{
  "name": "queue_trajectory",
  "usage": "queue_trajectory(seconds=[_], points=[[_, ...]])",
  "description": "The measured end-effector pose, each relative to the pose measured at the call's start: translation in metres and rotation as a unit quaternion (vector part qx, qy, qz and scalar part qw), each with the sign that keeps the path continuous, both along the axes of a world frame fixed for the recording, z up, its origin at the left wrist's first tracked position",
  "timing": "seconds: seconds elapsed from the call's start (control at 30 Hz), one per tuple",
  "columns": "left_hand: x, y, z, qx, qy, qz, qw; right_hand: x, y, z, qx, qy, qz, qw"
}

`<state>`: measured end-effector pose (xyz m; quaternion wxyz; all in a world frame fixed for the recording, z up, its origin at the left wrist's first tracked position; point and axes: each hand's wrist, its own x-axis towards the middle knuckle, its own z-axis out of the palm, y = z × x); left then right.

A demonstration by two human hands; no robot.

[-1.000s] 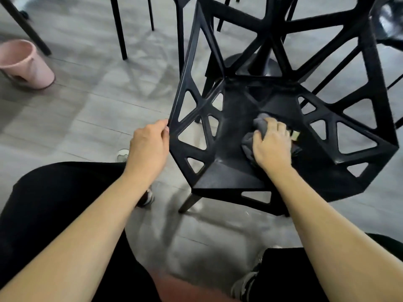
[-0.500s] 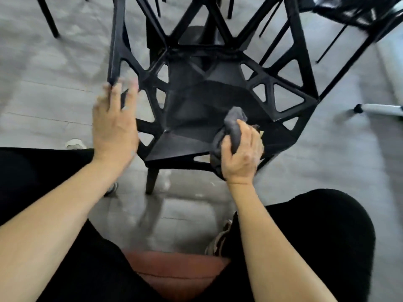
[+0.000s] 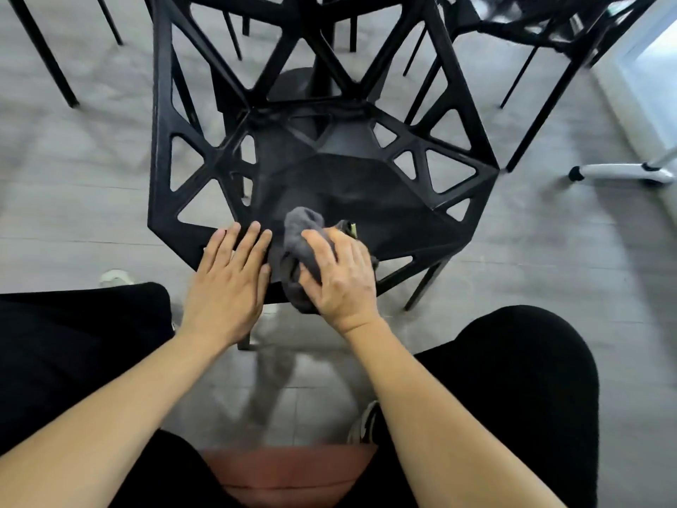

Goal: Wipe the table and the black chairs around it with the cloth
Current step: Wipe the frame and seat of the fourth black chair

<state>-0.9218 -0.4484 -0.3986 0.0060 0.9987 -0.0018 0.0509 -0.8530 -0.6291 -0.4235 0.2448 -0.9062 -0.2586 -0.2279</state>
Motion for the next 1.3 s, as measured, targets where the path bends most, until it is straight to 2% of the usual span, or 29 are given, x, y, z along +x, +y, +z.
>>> queue_trajectory(seconds=[0.07, 0.13, 0.2, 0.27, 0.33, 0.43, 0.53, 0.6, 0.67, 0.77, 0.83, 0.9, 0.93, 1.0, 1.07, 1.13, 1.2, 1.3], points=[[0.000, -0.004, 0.001, -0.001, -0.009, 0.012, 1.000, 0.038, -0.053, 0.004, 0.004, 0.024, -0.140, 0.990], [0.000, -0.008, 0.002, -0.002, -0.012, 0.025, 1.000, 0.077, -0.108, 0.012, 0.024, 0.086, -0.261, 0.961], [0.004, -0.014, 0.000, -0.017, -0.018, 0.050, 0.998, 0.091, -0.130, 0.015, 0.052, 0.125, -0.314, 0.940], [0.008, -0.024, -0.002, -0.036, -0.022, 0.074, 0.996, 0.077, -0.109, 0.011, 0.080, 0.127, -0.333, 0.931], [0.013, -0.030, -0.003, -0.052, -0.036, 0.091, 0.994, 0.048, -0.066, 0.008, 0.096, 0.101, -0.280, 0.950], [0.020, -0.029, -0.003, -0.065, -0.074, 0.094, 0.991, 0.009, -0.009, 0.006, 0.066, 0.060, -0.122, 0.989], [0.024, -0.023, -0.001, -0.064, -0.104, 0.092, 0.988, -0.005, 0.021, 0.006, 0.028, 0.037, -0.014, 0.999], [0.028, -0.022, 0.001, -0.058, -0.115, 0.098, 0.987, 0.009, 0.013, 0.008, -0.016, 0.025, 0.043, 0.999], [0.033, -0.024, 0.003, -0.060, -0.117, 0.118, 0.984, 0.041, -0.017, 0.011, -0.033, 0.032, 0.018, 0.999], [0.044, -0.030, 0.006, -0.068, -0.100, 0.148, 0.982, 0.090, -0.073, 0.018, 0.010, 0.092, -0.189, 0.978], [0.056, -0.033, 0.005, -0.079, -0.091, 0.138, 0.983, 0.106, -0.093, 0.020, -0.012, 0.119, -0.255, 0.960], [0.076, -0.035, 0.001, -0.104, -0.072, 0.098, 0.987, 0.103, -0.087, 0.022, -0.042, 0.135, -0.226, 0.964], [0.088, -0.035, -0.002, -0.118, -0.057, 0.076, 0.988, 0.097, -0.078, 0.024, -0.044, 0.142, -0.175, 0.973], [0.117, -0.033, -0.008, -0.130, -0.020, 0.047, 0.990, 0.089, -0.060, 0.026, -0.065, 0.173, -0.014, 0.983], [0.143, -0.027, -0.011, -0.128, 0.020, 0.047, 0.990, 0.097, -0.052, 0.025, -0.102, 0.196, 0.105, 0.970], [0.159, -0.020, -0.015, -0.124, 0.037, 0.062, 0.990, 0.124, -0.049, 0.022, -0.123, 0.172, 0.092, 0.973], [0.161, -0.018, -0.015, -0.123, 0.043, 0.077, 0.988, 0.159, -0.048, 0.014, -0.155, 0.114, 0.009, 0.981], [0.156, -0.021, -0.015, -0.119, 0.047, 0.086, 0.988, 0.211, -0.032, 0.000, -0.208, 0.046, -0.077, 0.974]])
